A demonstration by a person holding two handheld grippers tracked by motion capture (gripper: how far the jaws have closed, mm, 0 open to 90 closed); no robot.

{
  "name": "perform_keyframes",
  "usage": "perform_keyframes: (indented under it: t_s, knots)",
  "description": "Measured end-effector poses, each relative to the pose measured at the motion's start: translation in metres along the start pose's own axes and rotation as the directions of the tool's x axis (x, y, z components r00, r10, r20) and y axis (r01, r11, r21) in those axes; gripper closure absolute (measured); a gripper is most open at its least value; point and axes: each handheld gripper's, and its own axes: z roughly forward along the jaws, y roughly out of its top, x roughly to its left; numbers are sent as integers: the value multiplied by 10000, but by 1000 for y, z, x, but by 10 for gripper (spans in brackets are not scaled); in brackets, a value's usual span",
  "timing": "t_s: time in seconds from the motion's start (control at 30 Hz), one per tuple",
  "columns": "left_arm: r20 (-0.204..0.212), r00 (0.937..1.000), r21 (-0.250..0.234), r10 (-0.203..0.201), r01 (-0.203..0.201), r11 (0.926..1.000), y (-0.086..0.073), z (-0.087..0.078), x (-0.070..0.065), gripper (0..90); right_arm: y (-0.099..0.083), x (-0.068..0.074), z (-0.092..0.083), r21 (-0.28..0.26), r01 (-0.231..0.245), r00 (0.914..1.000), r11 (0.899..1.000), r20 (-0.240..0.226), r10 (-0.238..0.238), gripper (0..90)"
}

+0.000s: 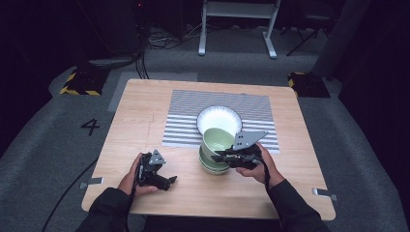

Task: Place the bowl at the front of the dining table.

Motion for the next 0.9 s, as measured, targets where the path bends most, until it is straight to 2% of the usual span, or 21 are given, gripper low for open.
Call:
perform_keyframes:
  t_s: [0.9]
  knots:
    - [-14, 10000, 4, 1, -1, 10000, 0, 0, 0, 1, 9, -5, -11, -544, -161, 9995, 9984, 259, 176, 830]
